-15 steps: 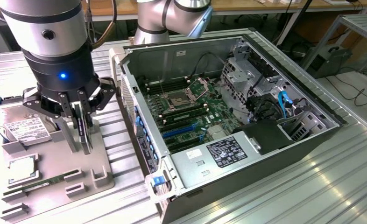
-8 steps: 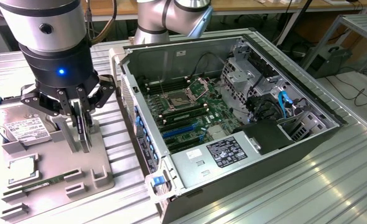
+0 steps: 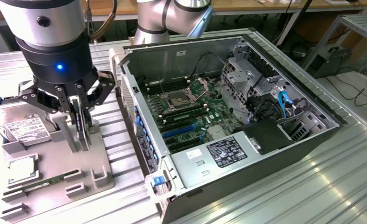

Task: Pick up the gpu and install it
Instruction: 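Pick up the gpu and move the gpu toward the slot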

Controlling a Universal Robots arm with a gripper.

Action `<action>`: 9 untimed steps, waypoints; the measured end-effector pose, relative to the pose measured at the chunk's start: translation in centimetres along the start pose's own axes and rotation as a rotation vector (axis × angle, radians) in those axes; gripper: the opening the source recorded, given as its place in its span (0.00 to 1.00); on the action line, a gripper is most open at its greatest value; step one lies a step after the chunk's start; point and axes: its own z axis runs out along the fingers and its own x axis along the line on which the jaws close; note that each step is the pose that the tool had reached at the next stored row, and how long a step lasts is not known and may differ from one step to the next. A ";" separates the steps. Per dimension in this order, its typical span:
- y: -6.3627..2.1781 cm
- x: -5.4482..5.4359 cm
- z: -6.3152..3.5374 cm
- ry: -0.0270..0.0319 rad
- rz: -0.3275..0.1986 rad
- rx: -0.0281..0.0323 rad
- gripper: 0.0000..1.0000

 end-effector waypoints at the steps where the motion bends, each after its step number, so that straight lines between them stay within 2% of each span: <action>1: 0.00 0.0 -0.07 0.0001 0.000 0.0000 0.27; 9: 0.03 0.0 -0.67 0.0015 0.000 0.0001 0.27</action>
